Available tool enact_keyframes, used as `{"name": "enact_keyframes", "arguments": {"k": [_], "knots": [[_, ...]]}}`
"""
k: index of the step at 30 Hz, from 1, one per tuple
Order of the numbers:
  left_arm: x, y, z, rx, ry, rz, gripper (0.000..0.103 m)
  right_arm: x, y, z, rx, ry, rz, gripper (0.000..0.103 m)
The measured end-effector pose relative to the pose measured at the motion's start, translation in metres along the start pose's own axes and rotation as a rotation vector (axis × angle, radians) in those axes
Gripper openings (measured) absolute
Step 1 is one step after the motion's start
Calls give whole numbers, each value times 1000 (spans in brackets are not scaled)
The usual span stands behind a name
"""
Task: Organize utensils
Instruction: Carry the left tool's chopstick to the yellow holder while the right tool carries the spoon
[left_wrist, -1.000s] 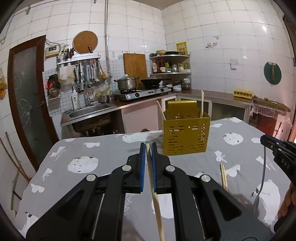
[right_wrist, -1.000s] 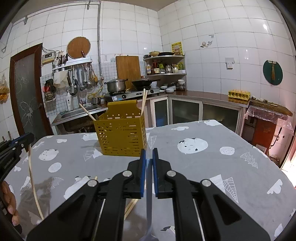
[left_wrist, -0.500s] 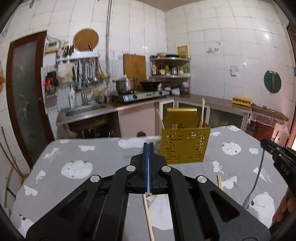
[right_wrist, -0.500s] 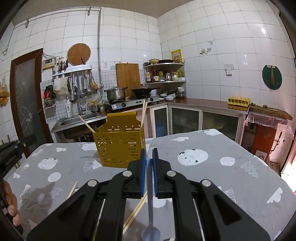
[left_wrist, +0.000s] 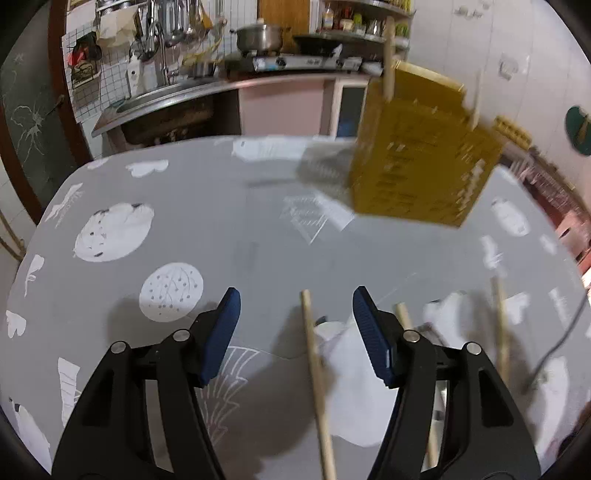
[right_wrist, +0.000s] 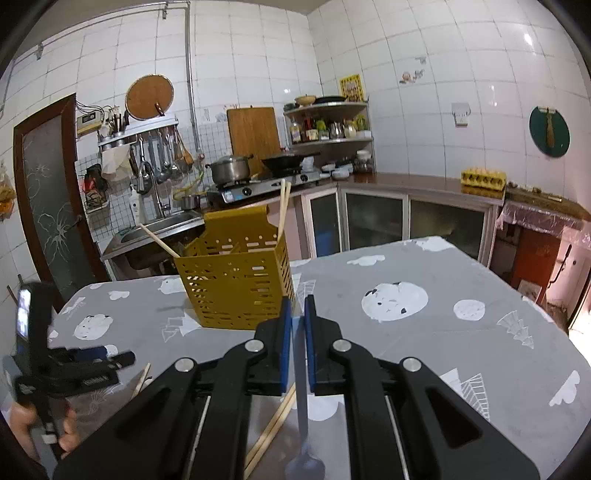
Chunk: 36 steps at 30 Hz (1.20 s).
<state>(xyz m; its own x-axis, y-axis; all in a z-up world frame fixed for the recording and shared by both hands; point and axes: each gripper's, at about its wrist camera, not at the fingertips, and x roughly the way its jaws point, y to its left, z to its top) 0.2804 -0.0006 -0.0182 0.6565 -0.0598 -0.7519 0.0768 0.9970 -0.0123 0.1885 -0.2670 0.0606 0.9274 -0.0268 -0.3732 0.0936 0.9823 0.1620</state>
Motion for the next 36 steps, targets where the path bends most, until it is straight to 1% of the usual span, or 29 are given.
{"name": "enact_keyframes", "arguments": {"k": [2, 4, 5, 6, 8, 10, 11, 13, 18, 20, 22, 25, 27, 28, 32, 36], "knots": [[15, -1, -1, 21, 29, 29, 60, 4, 0, 0, -1, 6, -2, 8], [25, -3, -1, 35, 57, 34, 43, 6, 2, -1, -5, 9, -1, 8], [32, -4, -1, 41, 81, 32, 39, 8, 2, -1, -8, 12, 0, 8], [35, -5, -1, 42, 97, 26, 32, 9, 3, -1, -9, 13, -1, 8], [42, -5, -2, 42, 118, 19, 30, 11, 3, 0, -11, 17, -1, 8], [45, -8, -1, 61, 115, 32, 29, 13, 3, 0, -9, 19, -2, 8], [45, -9, 0, 69, 117, 32, 27, 14, 3, 0, -9, 20, -2, 8], [44, -11, 2, 79, 124, 17, 6, 15, 4, 0, -10, 22, -2, 8], [43, -13, 6, 76, 126, -22, 5, 16, 6, 1, -12, 16, 0, 8], [38, -12, 7, 61, 112, -39, 5, 15, 7, 1, -13, 7, 2, 8], [28, -12, 10, 56, 72, -51, 4, 14, 7, 3, -9, -1, 4, 8], [1, -13, 16, 47, -18, -76, 3, 13, 8, 5, -10, -13, 7, 8], [-23, -14, 20, 41, -110, -88, 3, 13, 9, 7, -17, -20, 7, 8], [-30, -14, 21, 42, -134, -89, 3, 12, 10, 8, -23, -24, 6, 8], [-69, -17, 26, 38, -277, -105, 3, 13, 13, 8, -37, -32, 1, 7], [-94, -18, 32, 24, -366, -134, 3, 14, 14, 11, -46, -41, 1, 7]]}}
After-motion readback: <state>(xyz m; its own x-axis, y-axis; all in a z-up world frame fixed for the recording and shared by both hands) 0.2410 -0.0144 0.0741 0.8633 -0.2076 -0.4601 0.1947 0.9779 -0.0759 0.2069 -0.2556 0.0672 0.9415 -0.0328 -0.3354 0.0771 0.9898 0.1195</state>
